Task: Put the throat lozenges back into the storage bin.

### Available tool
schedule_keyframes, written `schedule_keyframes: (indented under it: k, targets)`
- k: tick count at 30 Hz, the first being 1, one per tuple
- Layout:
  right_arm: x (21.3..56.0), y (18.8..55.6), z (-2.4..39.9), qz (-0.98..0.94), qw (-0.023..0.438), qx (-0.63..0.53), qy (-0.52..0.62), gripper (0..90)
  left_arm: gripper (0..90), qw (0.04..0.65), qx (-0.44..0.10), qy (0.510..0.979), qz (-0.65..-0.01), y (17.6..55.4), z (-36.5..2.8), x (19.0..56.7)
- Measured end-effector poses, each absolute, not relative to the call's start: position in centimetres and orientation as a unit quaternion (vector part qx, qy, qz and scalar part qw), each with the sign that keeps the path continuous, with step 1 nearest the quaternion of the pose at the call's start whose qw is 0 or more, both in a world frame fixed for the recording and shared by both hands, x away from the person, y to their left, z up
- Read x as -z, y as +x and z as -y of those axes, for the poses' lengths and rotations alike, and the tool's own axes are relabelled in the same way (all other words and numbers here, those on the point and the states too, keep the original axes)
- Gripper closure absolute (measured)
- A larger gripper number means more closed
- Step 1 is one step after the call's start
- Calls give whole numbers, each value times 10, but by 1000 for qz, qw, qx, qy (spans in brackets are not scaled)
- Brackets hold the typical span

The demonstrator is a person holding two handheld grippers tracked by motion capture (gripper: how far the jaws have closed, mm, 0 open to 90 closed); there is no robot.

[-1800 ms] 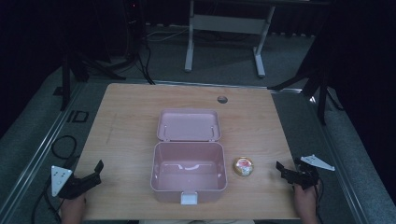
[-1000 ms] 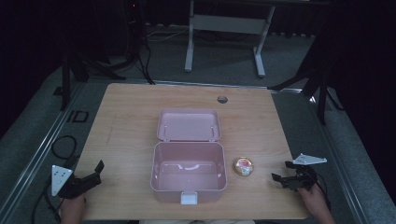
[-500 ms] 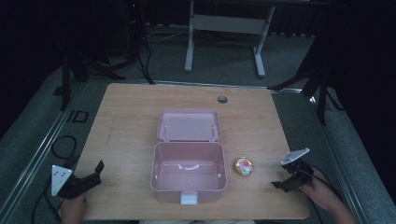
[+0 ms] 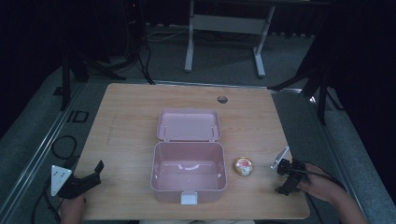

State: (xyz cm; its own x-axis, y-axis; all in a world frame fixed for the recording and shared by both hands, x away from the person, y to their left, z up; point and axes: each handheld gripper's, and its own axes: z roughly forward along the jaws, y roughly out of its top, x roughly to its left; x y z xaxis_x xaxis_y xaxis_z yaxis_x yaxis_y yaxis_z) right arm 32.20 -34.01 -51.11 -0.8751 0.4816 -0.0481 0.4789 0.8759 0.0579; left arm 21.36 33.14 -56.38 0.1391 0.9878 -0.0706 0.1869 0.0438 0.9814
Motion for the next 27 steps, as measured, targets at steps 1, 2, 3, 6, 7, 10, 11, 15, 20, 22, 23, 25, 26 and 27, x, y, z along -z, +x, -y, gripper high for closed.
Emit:
schedule_keyframes:
  k: [1,2,3,6,7,10,11,15,20,22,23,25,26,27]
  targets:
    - [511,322,340,-968,30,-22,248,124,4,501,-400,564,-520,214,-331,564]
    - [510,323,339,-968,32,-19,249,124,4,502,-400,564,-520,214,-331,564]
    - [507,325,336,-968,22,-15,248,124,4,501,-400,564,-520,214,-331,564]
    - [505,327,332,-970,13,-5,244,123,4,501,-400,564,-520,214,-331,564]
    - [504,328,330,-970,10,-3,243,123,4,501,-399,564,-520,214,-331,564]
    - [503,332,324,-972,-7,13,236,132,4,501,-399,565,-520,214,-332,564]
    - [503,335,320,-972,-17,22,235,132,4,502,-399,564,-520,214,-332,564]
    - [504,337,312,-974,-23,24,224,127,4,503,-398,565,-520,214,-332,564]
    - [505,338,305,-978,-18,32,204,125,4,503,-396,565,-520,214,-332,564]
    - [505,339,303,-978,-21,35,202,125,4,503,-396,566,-520,214,-332,564]
    - [506,342,297,-980,-22,40,194,125,4,503,-396,566,-519,214,-332,564]
    - [506,345,292,-980,-21,35,192,126,4,503,-396,566,-519,214,-332,564]
    - [506,345,292,-980,-21,35,192,126,4,503,-396,566,-519,214,-332,564]
    - [506,347,290,-981,-18,31,191,126,4,504,-396,566,-519,214,-332,564]
